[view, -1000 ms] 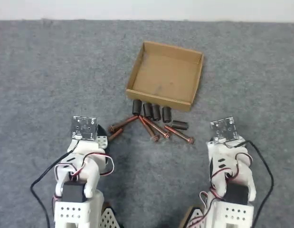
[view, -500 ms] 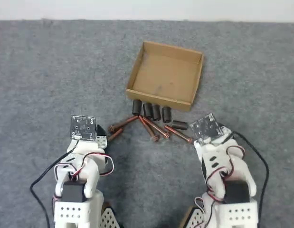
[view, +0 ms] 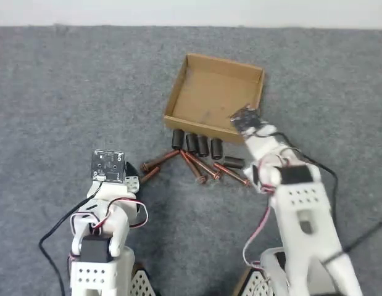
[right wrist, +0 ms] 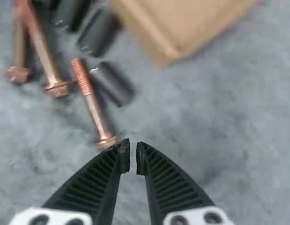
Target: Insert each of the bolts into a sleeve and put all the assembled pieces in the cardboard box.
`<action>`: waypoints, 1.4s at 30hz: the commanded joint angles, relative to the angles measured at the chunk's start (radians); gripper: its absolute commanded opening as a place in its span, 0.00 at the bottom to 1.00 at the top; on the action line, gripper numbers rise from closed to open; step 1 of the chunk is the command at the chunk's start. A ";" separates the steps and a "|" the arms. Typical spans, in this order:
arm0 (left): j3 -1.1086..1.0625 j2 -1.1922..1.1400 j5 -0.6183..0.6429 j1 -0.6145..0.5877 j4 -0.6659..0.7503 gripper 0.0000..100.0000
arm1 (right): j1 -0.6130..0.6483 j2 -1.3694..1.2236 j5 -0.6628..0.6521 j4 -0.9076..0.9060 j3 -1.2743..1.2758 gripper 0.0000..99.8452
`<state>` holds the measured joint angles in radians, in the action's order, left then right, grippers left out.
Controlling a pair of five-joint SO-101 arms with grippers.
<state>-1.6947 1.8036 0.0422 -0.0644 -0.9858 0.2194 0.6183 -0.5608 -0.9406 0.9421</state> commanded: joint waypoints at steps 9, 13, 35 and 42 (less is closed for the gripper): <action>0.010 0.020 -0.009 -0.008 -0.002 0.01 | 0.097 -0.298 -0.224 -0.094 -0.308 0.16; 0.010 0.020 -0.009 -0.008 0.000 0.01 | 0.082 -0.404 -0.295 -0.113 -0.413 0.10; 0.010 0.020 -0.012 -0.008 0.012 0.01 | 0.110 -0.696 -0.494 -0.176 -0.577 0.16; 0.010 0.020 -0.012 -0.008 0.012 0.01 | 0.145 -0.704 -0.496 -0.173 -0.575 0.16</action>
<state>-1.6947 1.8036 0.0407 -0.0644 -0.9858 0.3437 -0.0936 -1.0426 -1.1170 0.4173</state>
